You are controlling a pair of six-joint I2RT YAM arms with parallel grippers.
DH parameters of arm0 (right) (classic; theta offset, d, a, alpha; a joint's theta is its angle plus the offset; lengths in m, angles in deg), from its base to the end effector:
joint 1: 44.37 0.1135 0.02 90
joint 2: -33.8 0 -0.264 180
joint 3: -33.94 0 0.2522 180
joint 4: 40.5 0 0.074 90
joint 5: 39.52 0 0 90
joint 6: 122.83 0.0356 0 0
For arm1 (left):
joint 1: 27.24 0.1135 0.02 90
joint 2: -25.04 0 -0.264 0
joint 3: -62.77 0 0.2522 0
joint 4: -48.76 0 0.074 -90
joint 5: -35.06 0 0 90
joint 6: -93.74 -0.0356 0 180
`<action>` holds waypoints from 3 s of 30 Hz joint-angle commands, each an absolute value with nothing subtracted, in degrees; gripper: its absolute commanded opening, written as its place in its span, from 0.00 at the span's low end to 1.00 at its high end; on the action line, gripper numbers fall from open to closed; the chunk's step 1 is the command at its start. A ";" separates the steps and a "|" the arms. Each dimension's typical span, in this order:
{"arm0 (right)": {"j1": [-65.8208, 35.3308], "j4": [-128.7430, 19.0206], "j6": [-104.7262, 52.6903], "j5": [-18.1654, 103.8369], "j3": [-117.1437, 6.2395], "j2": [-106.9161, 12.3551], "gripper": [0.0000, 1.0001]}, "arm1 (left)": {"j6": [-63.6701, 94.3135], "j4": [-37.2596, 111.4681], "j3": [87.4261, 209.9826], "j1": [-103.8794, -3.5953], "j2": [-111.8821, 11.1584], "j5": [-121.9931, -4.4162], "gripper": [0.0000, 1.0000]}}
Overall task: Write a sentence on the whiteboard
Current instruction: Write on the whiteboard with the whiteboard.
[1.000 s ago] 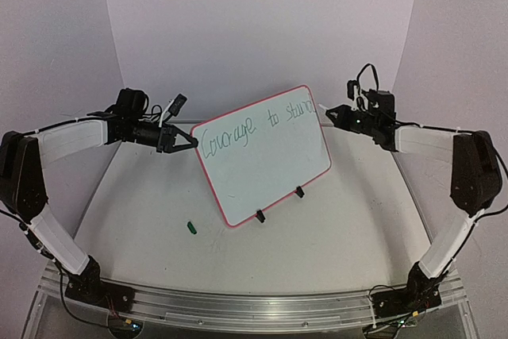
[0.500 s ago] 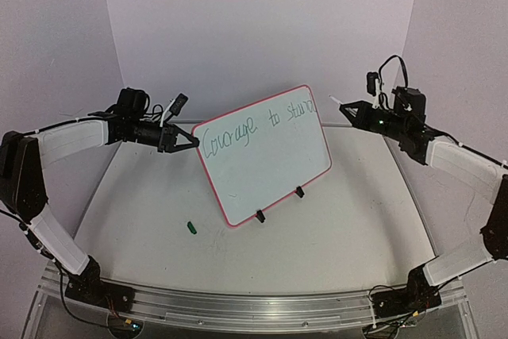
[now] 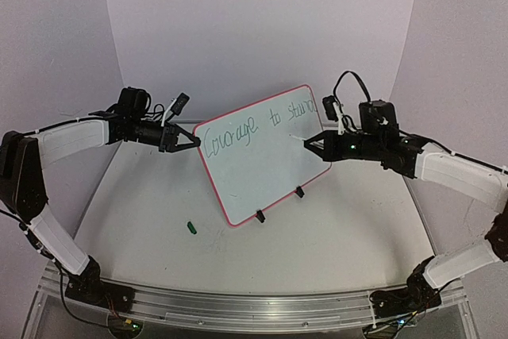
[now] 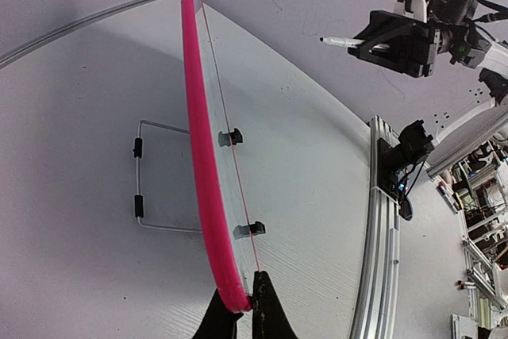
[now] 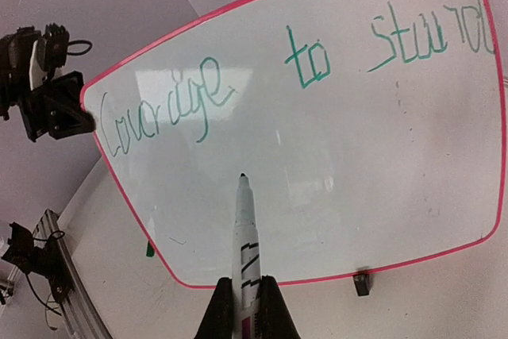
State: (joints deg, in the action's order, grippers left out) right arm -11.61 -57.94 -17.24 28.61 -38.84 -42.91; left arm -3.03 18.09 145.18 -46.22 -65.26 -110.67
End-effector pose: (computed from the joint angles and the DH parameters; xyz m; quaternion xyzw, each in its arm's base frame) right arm 0.2540 0.1792 0.3141 -0.2268 0.7859 0.3696 0.4408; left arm 0.3164 -0.1399 0.2843 0.3752 0.7312 -0.4595 0.3367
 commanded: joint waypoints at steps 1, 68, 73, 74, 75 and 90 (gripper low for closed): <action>-6.67 -57.87 -18.19 32.29 -39.77 -43.06 0.00 | -7.16 15.93 145.64 -48.19 -64.86 -107.91 0.00; 8.68 -41.39 -19.54 33.38 -46.46 -64.85 0.00 | -8.04 15.05 145.84 -49.21 -65.09 -107.24 0.00; 8.71 -41.30 -19.56 32.15 -47.89 -64.97 0.00 | -8.02 14.97 145.80 -49.22 -64.96 -107.25 0.00; 8.68 -41.34 -19.60 32.18 -48.43 -65.48 0.00 | -8.00 14.96 145.83 -49.27 -64.98 -107.23 0.00; 8.69 -41.34 -19.67 32.32 -48.89 -65.83 0.00 | -8.03 14.96 145.80 -49.26 -64.94 -107.20 0.00; 8.52 -41.35 -19.21 34.12 -51.93 -70.69 0.00 | -8.22 14.79 145.88 -49.27 -64.83 -107.13 0.00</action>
